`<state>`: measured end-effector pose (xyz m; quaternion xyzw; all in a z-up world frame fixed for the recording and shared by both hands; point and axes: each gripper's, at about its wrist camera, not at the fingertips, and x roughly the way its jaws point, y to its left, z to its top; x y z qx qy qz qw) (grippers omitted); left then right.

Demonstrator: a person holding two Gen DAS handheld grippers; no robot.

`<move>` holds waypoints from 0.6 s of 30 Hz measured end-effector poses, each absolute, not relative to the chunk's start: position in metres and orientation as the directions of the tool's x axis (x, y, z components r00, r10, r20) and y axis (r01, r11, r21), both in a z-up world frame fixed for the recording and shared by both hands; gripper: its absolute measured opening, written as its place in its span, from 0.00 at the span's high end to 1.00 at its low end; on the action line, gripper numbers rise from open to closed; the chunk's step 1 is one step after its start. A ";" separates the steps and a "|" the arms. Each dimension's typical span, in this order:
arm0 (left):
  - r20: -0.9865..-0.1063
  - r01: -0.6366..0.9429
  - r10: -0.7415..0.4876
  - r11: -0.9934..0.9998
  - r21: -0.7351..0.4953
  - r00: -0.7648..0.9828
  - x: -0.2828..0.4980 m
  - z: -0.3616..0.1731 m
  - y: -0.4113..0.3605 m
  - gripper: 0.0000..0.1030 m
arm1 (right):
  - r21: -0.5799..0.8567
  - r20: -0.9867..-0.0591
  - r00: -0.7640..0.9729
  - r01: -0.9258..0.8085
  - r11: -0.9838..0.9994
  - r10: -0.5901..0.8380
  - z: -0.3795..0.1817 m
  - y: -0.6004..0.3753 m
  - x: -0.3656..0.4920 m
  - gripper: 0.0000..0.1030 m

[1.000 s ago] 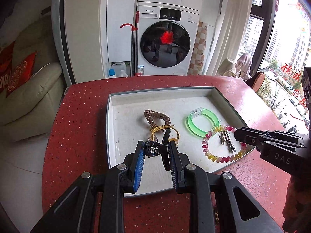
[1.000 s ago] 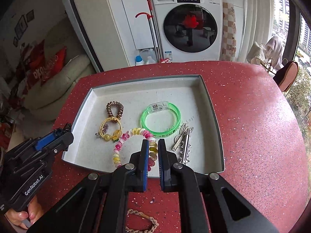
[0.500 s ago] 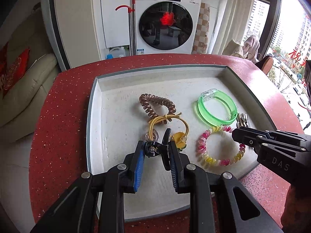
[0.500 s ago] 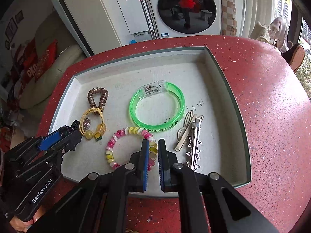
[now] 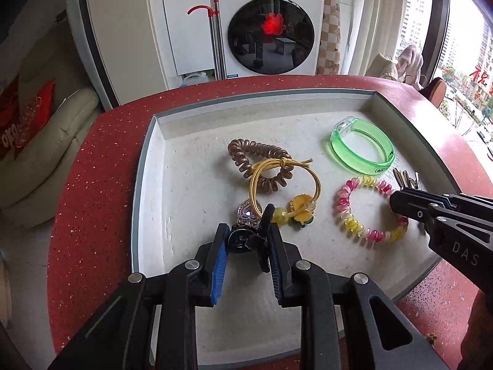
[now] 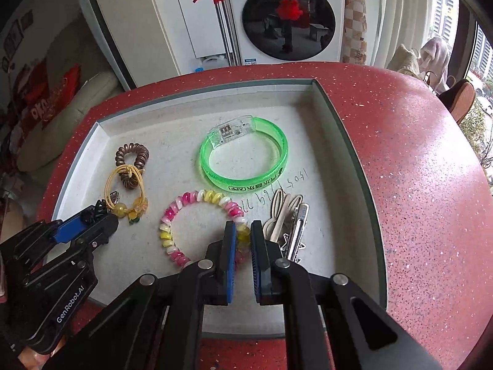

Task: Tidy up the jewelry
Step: 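Lower the claw clip and beaded bracelet into the tray and open both grippers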

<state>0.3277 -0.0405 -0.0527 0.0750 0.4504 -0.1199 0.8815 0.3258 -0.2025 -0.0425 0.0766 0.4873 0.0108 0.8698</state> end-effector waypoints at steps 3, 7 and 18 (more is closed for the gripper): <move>-0.810 0.275 -0.134 0.961 0.035 0.570 0.327 -0.050 -0.041 0.58 | 0.180 -0.845 0.519 0.053 0.982 0.127 -0.040 -0.204 0.324 0.77; -0.796 0.273 -0.133 0.961 0.042 0.591 0.322 -0.044 -0.042 0.58 | 0.194 -0.829 0.542 0.045 0.980 0.139 -0.030 -0.204 0.318 0.56; -0.768 0.264 -0.130 0.963 0.052 0.627 0.311 -0.023 -0.045 0.57 | 0.224 -0.798 0.585 0.059 0.973 0.149 -0.007 -0.213 0.293 0.50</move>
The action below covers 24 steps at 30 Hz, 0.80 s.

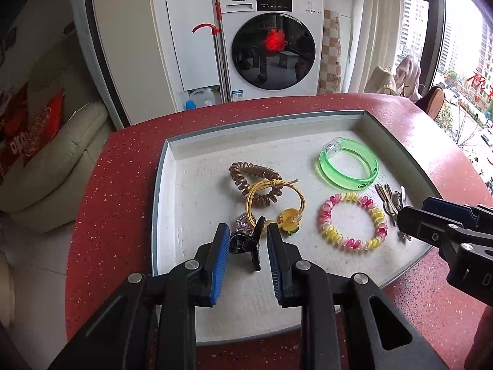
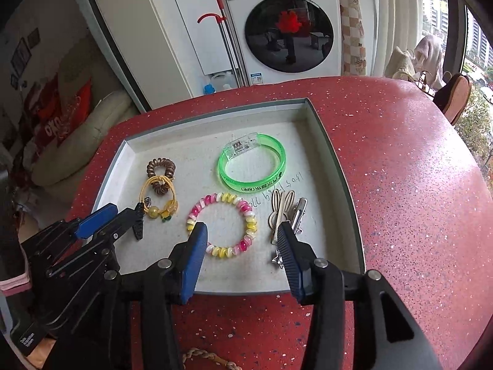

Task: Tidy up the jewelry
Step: 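Lower the claw clip and beaded bracelet into the tray and open both grippers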

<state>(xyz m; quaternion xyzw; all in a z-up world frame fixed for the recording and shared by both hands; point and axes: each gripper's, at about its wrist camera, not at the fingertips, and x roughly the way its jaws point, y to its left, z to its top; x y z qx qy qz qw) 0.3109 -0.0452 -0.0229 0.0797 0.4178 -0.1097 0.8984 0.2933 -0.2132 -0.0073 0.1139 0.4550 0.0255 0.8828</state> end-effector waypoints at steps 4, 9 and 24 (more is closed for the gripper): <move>-0.753 0.262 -0.129 0.963 0.060 0.646 0.305 -0.016 -0.048 0.57 | 0.232 -0.793 0.590 0.062 0.971 0.152 -0.003 -0.215 0.286 0.50; -0.722 0.240 -0.125 0.969 0.058 0.680 0.295 -0.003 -0.042 0.00 | 0.230 -0.788 0.597 0.059 0.971 0.150 0.003 -0.216 0.279 0.50; -0.707 0.220 -0.132 0.975 0.034 0.695 0.261 0.009 -0.021 0.00 | 0.239 -0.783 0.601 0.049 0.970 0.163 0.010 -0.211 0.255 0.43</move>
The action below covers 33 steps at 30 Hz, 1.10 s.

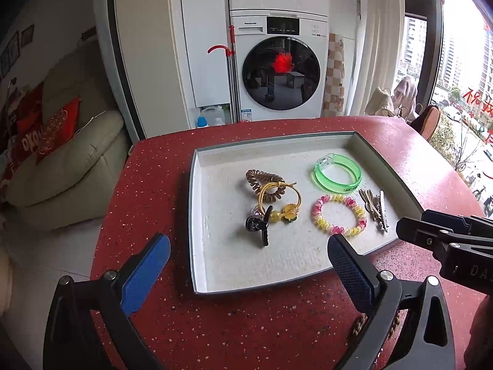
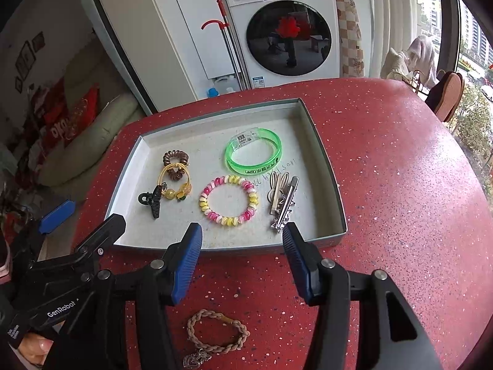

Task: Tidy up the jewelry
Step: 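Lower the claw clip and beaded bracelet into the tray and open both grippers, then grasp the heart pendant with the left gripper while the right grasps the braided bracelet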

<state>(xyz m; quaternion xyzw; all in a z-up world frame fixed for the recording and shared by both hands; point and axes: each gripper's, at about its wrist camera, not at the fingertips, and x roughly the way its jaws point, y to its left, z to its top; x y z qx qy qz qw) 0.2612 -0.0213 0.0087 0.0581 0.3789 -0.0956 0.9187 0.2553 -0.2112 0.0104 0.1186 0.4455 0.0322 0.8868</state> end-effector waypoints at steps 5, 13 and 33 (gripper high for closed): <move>-0.718 0.217 -0.140 0.976 0.016 0.681 0.243 0.004 -0.013 0.00 | 0.252 -0.774 0.607 0.037 0.967 0.179 0.013 -0.207 0.244 0.31; -0.741 0.208 -0.165 0.978 -0.035 0.650 0.211 -0.007 0.000 0.00 | 0.288 -0.758 0.616 0.021 0.957 0.215 0.011 -0.206 0.220 0.18; -0.807 0.259 -0.175 0.966 -0.029 0.564 0.154 -0.039 -0.013 0.00 | 0.300 -0.771 0.599 0.044 0.953 0.215 0.002 -0.224 0.172 0.00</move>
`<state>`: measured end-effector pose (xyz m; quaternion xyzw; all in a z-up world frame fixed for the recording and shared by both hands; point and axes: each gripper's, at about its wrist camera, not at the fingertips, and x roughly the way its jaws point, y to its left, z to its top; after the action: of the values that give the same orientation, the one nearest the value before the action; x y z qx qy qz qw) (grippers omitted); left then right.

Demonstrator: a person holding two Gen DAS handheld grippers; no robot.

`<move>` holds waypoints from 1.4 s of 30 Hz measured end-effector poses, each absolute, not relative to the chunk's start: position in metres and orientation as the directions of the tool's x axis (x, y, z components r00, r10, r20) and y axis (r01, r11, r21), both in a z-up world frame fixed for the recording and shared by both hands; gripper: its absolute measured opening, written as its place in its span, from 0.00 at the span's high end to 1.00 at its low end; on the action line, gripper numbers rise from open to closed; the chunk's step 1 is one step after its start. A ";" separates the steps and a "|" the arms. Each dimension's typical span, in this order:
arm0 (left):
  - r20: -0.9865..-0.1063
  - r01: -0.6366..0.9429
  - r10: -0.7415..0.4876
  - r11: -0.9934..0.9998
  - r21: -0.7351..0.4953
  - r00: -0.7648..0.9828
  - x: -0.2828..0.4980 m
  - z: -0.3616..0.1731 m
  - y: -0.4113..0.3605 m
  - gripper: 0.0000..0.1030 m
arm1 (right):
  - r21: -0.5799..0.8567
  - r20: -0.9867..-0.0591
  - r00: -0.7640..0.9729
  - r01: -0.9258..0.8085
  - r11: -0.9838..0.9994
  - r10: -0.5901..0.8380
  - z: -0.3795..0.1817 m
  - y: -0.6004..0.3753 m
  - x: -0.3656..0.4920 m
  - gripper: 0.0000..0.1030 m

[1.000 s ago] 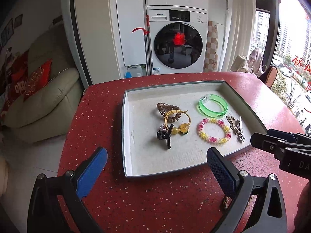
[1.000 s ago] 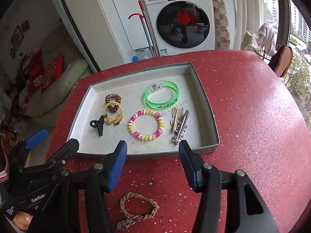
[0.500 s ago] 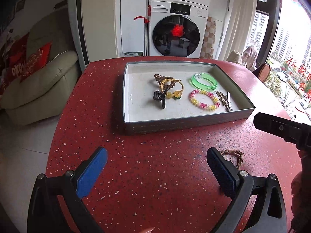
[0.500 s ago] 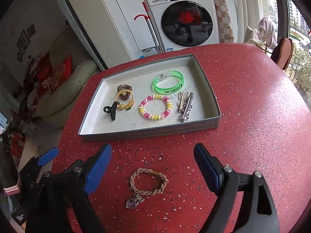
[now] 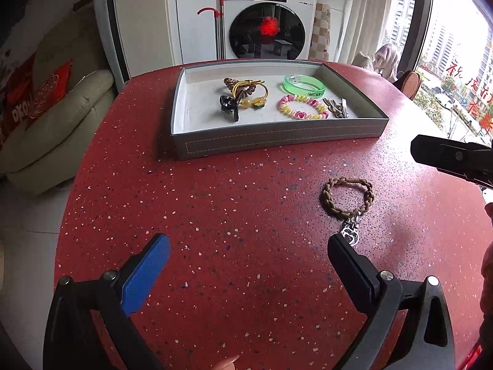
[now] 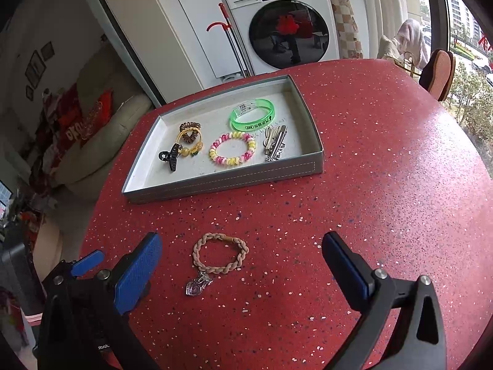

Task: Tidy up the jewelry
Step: 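Grasp the heart pendant with the left gripper while the right grasps the braided bracelet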

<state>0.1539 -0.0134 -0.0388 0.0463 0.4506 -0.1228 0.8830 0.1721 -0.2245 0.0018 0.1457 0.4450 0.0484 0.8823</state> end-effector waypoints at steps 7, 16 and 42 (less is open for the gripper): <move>-0.819 0.232 -0.162 0.972 -0.036 0.550 0.151 -0.044 -0.011 0.00 | 0.278 -0.802 0.564 0.058 0.959 0.198 -0.011 -0.233 0.167 0.00; -0.823 0.288 -0.222 0.955 -0.074 0.523 0.145 -0.044 -0.023 0.00 | 0.248 -0.831 0.528 0.073 0.966 0.174 -0.023 -0.240 0.174 0.00; -0.826 0.383 -0.250 0.923 -0.045 0.505 0.148 -0.054 -0.070 0.04 | 0.002 -0.892 0.433 -0.278 0.961 0.128 -0.050 -0.182 0.212 0.45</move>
<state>0.1482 -0.0705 -0.0545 0.0719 0.4629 -0.1830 0.8643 0.2123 -0.1822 -0.0499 -0.0725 0.5185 0.1202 0.8435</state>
